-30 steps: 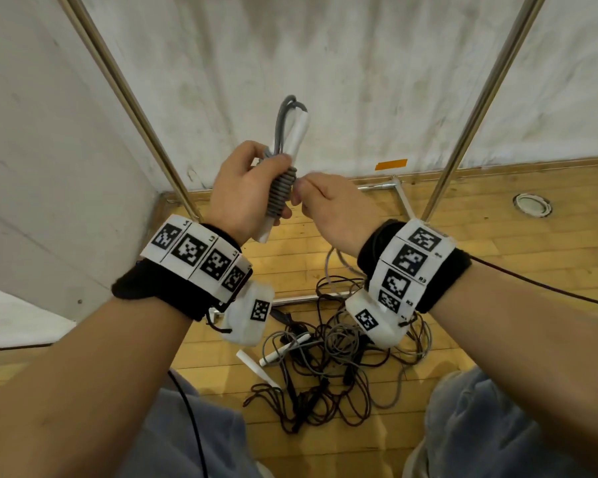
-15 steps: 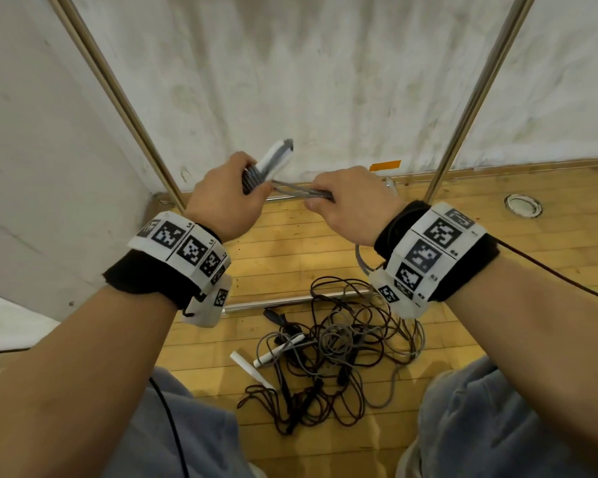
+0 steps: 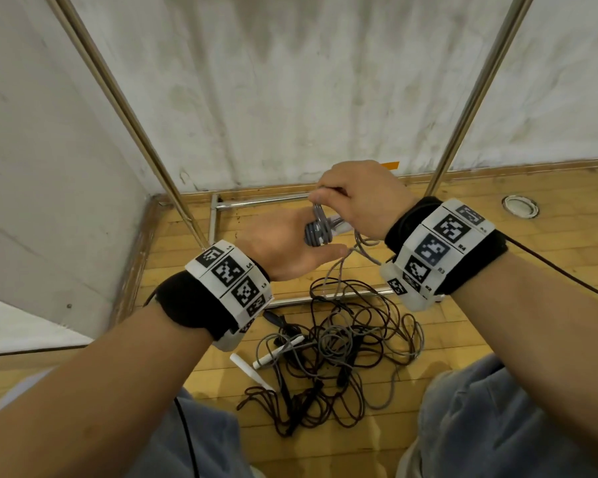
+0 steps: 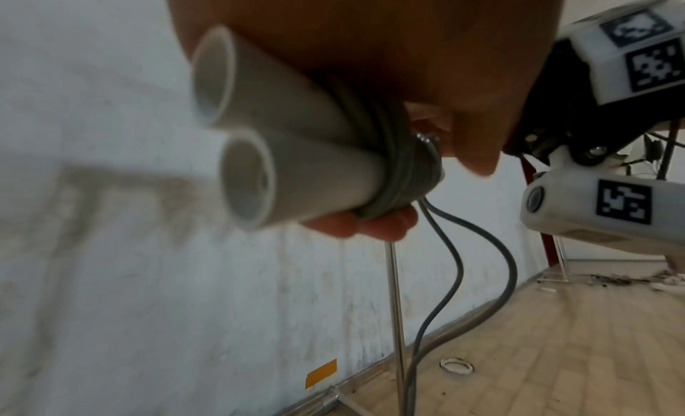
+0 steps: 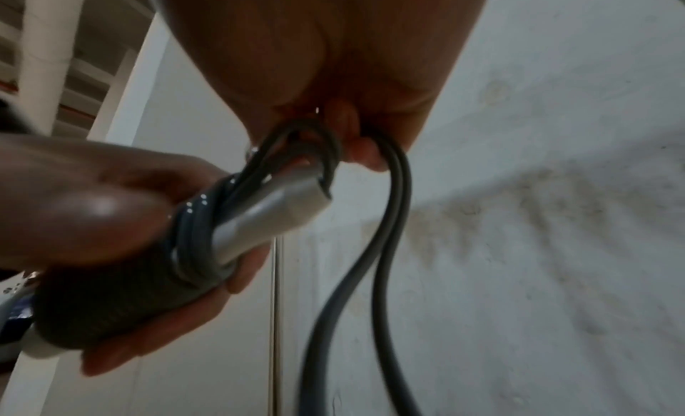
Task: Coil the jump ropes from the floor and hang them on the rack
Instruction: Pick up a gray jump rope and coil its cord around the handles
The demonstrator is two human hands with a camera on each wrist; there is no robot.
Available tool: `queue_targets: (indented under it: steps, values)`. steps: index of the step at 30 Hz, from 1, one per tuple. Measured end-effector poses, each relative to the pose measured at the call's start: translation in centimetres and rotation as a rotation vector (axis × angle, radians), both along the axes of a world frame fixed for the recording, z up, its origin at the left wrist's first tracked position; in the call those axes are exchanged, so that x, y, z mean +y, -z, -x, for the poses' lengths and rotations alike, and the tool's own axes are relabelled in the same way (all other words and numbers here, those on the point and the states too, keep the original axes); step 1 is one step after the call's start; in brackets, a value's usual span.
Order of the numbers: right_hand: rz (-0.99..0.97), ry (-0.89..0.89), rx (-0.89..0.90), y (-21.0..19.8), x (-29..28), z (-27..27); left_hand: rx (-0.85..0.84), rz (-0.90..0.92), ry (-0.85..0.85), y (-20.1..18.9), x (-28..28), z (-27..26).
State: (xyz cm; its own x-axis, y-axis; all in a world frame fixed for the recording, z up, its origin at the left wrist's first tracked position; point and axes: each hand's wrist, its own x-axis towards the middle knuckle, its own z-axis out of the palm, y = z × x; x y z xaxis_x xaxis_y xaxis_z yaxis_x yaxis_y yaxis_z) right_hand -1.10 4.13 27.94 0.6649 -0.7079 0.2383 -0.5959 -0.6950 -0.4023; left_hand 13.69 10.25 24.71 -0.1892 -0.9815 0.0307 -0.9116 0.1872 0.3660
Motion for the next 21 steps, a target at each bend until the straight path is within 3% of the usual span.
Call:
queue_targets:
  steps: [4,11,15,18,21]
  values:
    - [-0.13,0.028,-0.12,0.2,-0.3,-0.1,0.054,0.053,-0.029,-0.2,0.3,0.1]
    - [-0.673,0.091,-0.474,0.4,-1.7,1.3,0.13,0.194,0.109,-2.1,1.3,-0.6]
    - [-0.829,0.06,-0.658,2.0,-1.0,-0.4,0.373,0.23,-0.049,-3.0,1.3,-1.1]
    - [-0.836,0.047,-0.717,2.3,-0.2,-1.8,0.643,0.235,-0.208,-3.1,0.5,-1.7]
    - [-0.557,0.096,-0.543,2.3,1.0,-3.2,0.759,0.249,-0.275,-3.1,-0.2,-2.3]
